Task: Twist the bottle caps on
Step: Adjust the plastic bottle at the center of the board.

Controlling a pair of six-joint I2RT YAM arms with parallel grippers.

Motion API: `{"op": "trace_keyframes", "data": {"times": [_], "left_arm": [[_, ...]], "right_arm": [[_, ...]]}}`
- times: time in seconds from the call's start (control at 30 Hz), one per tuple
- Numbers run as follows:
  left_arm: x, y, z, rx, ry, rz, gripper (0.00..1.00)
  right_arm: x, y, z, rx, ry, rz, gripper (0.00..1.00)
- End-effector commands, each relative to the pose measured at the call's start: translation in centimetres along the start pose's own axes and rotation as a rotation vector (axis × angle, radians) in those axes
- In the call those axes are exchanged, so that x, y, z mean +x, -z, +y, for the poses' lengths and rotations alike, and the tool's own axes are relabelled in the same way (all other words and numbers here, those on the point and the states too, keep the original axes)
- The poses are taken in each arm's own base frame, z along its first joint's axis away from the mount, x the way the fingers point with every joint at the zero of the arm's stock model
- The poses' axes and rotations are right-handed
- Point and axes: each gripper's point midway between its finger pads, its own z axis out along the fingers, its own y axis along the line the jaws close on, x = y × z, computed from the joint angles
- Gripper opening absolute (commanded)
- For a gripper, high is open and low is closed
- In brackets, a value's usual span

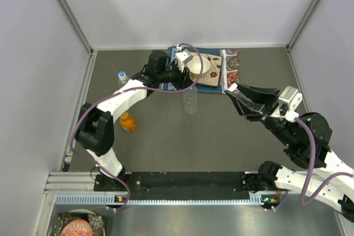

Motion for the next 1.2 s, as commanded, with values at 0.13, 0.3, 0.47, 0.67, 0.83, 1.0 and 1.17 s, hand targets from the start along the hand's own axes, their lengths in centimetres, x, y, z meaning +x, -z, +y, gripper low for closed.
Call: {"op": "trace_keyframes", "data": {"times": [0.13,0.3,0.47,0.67,0.83,1.0,1.17], "left_arm": [[3.3,0.1,-3.5,-0.044,-0.115,0.158,0.15],[4.7,-0.5,-6.6,-0.071,-0.274,0.353,0.04],[6.9,-1.6,-10.7,-0.006,-0.36,0.487,0.0],[10.4,-3.8,-14.0,0.034,-0.455,0.673,0.0],[11.4,-6.4,-15.2,0.059,-0.456,0.747,0.0],[11.7,-7.6,-16.4,0.098,-0.452,0.722,0.0],[13.0,-8.1,-16.7,0.122,-0.435,0.729,0.0]], "right_arm": [[-2.9,0.7,-1.4,0.059,-0.02,-0.053,0.16],[-3.5,1.0,-2.3,0.104,-0.039,-0.03,0.15],[-4.2,2.2,-3.2,0.15,-0.064,-0.019,0.15],[-4.3,3.2,-4.0,0.181,-0.074,0.032,0.15],[-4.8,4.0,-4.2,0.186,-0.078,0.032,0.15],[-4.5,4.3,-4.2,0.188,-0.078,0.039,0.15],[-3.7,4.1,-4.1,0.191,-0.077,0.057,0.14]]}}
